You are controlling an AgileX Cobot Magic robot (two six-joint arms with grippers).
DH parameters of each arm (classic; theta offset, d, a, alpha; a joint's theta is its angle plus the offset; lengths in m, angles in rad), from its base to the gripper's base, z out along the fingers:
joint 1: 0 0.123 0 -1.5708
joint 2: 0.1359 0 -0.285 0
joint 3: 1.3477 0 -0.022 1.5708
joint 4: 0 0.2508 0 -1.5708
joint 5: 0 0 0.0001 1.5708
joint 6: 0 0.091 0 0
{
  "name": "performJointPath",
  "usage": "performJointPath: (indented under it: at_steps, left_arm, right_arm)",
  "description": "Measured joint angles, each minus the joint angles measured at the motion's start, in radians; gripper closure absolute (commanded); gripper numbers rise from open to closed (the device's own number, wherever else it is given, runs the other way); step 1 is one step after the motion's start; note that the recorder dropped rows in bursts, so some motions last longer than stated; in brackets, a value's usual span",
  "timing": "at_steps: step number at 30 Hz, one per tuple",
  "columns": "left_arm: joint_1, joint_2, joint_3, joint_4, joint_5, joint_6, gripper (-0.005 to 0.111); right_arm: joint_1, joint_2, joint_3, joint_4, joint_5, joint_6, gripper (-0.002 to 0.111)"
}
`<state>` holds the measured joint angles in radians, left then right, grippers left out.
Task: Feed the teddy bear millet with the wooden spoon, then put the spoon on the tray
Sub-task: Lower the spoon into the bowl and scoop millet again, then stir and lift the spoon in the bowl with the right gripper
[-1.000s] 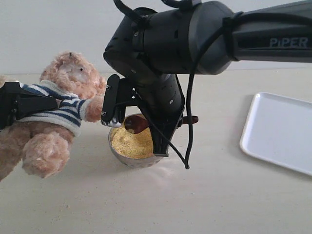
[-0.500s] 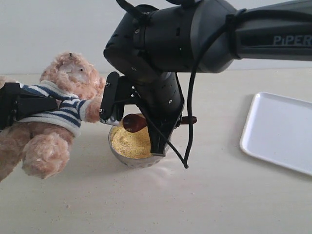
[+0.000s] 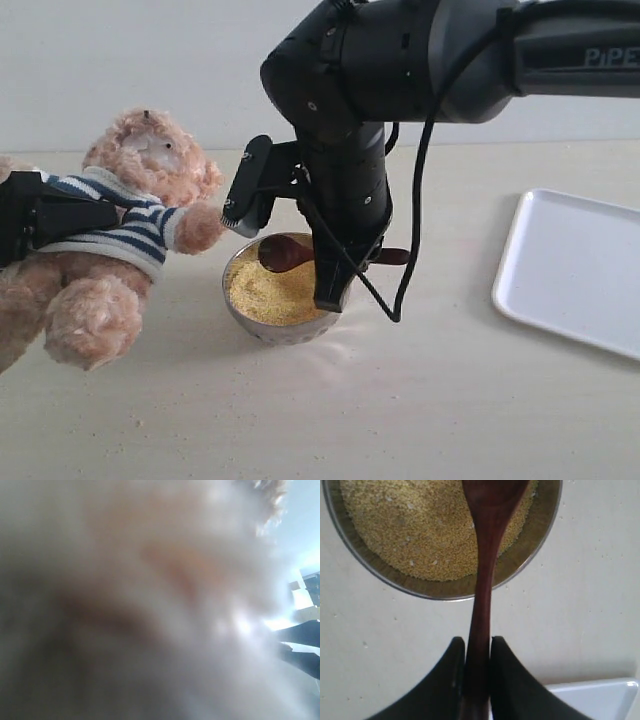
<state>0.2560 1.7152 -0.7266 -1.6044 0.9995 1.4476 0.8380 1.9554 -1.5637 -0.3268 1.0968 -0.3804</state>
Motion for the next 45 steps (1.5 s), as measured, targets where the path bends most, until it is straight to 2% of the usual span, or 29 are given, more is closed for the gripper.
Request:
performJointPath:
  at_steps: [10, 23, 45]
  left_arm:
    - [0.0, 0.0, 0.0, 0.0, 0.0, 0.0, 0.102]
    - [0.0, 0.0, 0.0, 0.0, 0.0, 0.0, 0.102]
    - [0.0, 0.0, 0.0, 0.0, 0.0, 0.0, 0.102]
  right_arm:
    - [0.0, 0.0, 0.0, 0.047, -0.057, 0.005, 0.109]
    - [0.0, 0.031, 0.0, 0.013, -0.022, 0.031, 0.109]
    - [0.0, 0.036, 0.0, 0.101, -0.023, -0.011, 0.109]
